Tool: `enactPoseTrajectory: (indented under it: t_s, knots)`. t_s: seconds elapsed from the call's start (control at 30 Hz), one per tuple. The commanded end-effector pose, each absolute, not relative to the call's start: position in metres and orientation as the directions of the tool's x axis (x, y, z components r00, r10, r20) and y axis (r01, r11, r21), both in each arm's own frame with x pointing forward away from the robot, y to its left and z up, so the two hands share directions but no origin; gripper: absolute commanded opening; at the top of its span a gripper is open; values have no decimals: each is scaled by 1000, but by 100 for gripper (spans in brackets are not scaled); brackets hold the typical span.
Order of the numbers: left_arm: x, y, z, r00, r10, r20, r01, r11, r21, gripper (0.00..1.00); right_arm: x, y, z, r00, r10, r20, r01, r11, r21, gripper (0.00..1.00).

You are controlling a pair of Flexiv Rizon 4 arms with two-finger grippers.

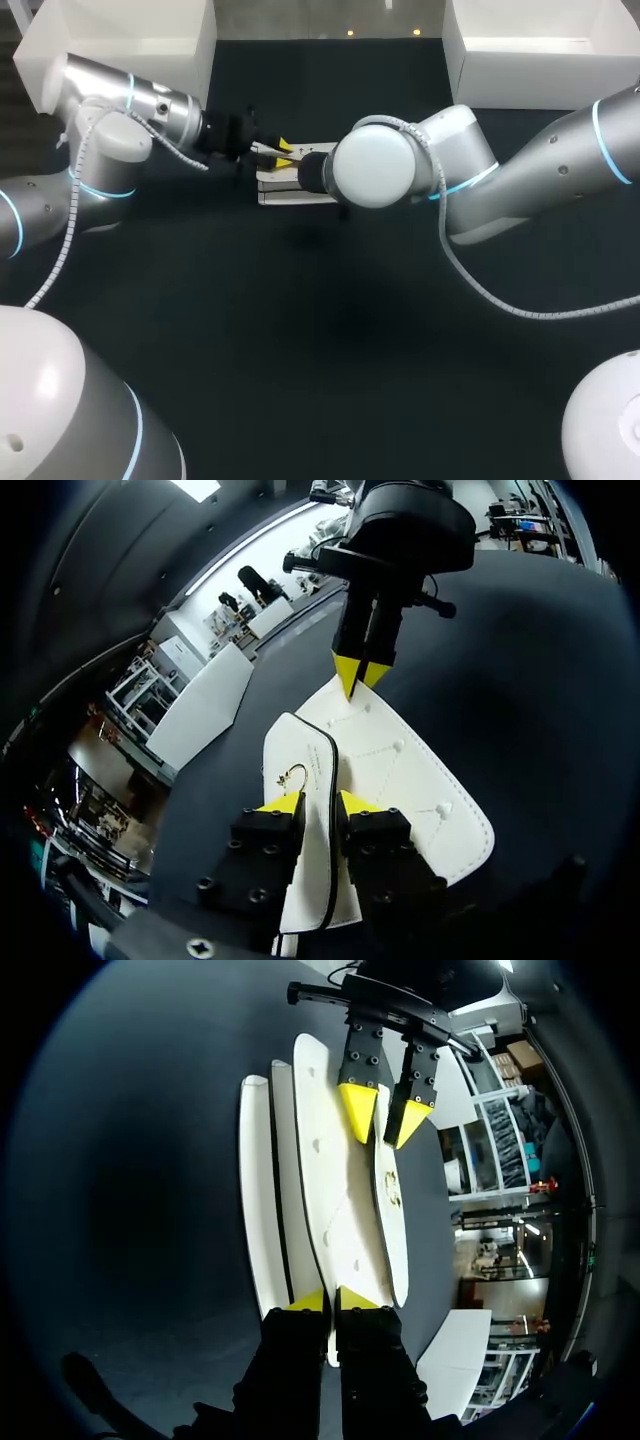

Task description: Pick up the bag, open it, inspect its contents, close it, and place it on the opposite side

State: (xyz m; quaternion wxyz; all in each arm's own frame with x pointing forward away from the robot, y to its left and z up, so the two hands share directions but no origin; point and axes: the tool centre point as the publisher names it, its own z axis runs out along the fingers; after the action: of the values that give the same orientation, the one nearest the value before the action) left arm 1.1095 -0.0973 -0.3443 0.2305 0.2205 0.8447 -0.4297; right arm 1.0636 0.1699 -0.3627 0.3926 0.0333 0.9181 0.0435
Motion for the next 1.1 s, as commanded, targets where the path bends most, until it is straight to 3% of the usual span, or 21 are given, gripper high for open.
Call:
enactPoseTrajectory:
  t_s: [0.03, 0.1, 0.13, 0.17, 0.47, 0.83, 1.1]
  knots:
    - [1107, -106, -343, -777, 206, -594, 597, 537, -595, 25, 1064, 171, -364, -686, 97, -721, 29, 994, 106, 0]
    - [1106, -110, -344, -769, 220, -600, 607, 548, -576, 17, 1064, 171, -364, -686, 97, -721, 29, 994, 106, 0]
    - [1105, -112, -345, -767, 225, -601, 609, 550, -571, 2, 1064, 171, -364, -686, 97, -721, 29, 994, 106, 0]
    - [1105, -113, -346, -764, 232, -602, 612, 555, -563, 0, 1064, 171, -364, -686, 97, -721, 29, 994, 106, 0]
    - [1111, -104, -349, -758, 214, -616, 583, 647, -492, 0, 1064, 171, -364, -686, 97, -721, 29, 994, 106, 0]
    - [1103, -110, -349, -763, 237, -601, 606, 586, -537, 0, 1064, 171, -364, -686, 97, -721, 29, 994, 106, 0]
    - [1112, -111, -355, -784, 182, -593, 557, 628, -543, 0, 1064, 171, -364, -686, 97, -721, 29, 994, 106, 0]
